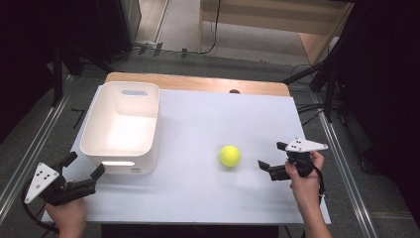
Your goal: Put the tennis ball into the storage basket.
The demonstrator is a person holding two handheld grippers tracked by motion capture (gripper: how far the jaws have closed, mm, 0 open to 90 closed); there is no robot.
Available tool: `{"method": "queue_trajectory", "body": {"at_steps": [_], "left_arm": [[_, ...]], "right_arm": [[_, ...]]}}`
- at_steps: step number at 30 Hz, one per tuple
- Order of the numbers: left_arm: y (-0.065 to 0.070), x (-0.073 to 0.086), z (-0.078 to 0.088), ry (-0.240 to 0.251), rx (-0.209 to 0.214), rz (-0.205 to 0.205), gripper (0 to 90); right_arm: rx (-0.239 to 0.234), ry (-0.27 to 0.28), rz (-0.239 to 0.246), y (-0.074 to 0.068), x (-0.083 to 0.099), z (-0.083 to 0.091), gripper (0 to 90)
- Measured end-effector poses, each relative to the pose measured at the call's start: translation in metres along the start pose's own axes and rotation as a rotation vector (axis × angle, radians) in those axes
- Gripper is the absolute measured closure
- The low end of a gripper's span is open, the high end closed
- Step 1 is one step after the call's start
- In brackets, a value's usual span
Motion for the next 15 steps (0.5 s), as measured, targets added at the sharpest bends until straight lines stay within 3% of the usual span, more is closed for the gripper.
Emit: {"method": "queue_trajectory", "body": {"at_steps": [15], "left_arm": [[0.0, 0.0, 0.0, -0.003, 0.0, -0.001, 0.0]], "right_arm": [[-0.02, -0.067, 0.053, -0.011, -0.025, -0.016, 0.4]]}}
Point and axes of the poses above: each handheld gripper's, and its own axes: z roughly backward along the jaws, x roughly out of its underside, y roughly to its right, the point moved 5 cm from there along -z, roughly forward along the jaws, and after that the axes turned 10 degrees about -y, right-handed, at the moved point
